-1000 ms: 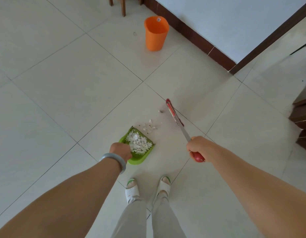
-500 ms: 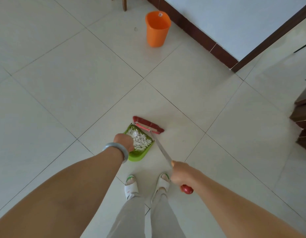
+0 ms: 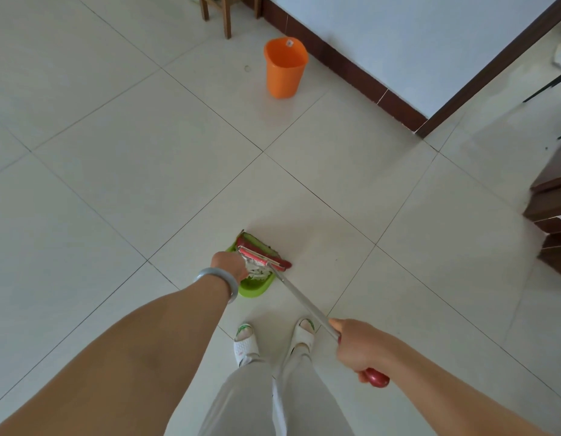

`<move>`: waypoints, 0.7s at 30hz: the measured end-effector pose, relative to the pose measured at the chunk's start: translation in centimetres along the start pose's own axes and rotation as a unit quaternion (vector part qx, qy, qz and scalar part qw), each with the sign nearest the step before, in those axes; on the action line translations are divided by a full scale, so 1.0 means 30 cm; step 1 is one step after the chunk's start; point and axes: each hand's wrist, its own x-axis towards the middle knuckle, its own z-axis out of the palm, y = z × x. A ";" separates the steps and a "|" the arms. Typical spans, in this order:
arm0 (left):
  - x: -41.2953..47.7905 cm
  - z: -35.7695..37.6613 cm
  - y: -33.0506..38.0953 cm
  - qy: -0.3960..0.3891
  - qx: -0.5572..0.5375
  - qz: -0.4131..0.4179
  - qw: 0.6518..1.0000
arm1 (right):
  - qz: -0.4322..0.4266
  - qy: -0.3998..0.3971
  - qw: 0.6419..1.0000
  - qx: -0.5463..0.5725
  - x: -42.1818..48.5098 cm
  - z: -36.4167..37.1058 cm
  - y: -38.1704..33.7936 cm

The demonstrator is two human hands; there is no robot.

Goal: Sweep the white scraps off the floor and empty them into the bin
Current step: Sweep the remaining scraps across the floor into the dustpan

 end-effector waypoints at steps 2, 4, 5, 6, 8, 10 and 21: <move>-0.013 0.008 -0.007 -0.003 0.008 0.012 1.000 | 0.008 0.007 1.000 0.017 -0.035 0.013 0.030; -0.033 0.012 -0.019 -0.008 0.012 0.017 1.000 | 0.013 0.018 1.000 0.018 -0.073 0.026 0.050; -0.042 0.018 -0.025 -0.010 0.009 0.019 1.000 | 0.013 0.024 1.000 0.016 -0.088 0.030 0.057; -0.049 0.026 -0.029 -0.016 0.001 0.015 1.000 | 0.013 0.030 0.999 0.017 -0.101 0.031 0.063; -0.057 0.046 -0.040 -0.007 -0.014 -0.009 1.000 | 0.015 0.034 0.999 0.023 -0.115 0.036 0.066; -0.072 0.066 -0.058 0.009 -0.038 -0.021 0.999 | 0.014 0.033 0.999 0.027 -0.123 0.039 0.066; -0.195 0.174 -0.102 0.007 -0.061 -0.043 0.997 | -0.006 0.072 0.997 -0.040 -0.065 -0.042 0.088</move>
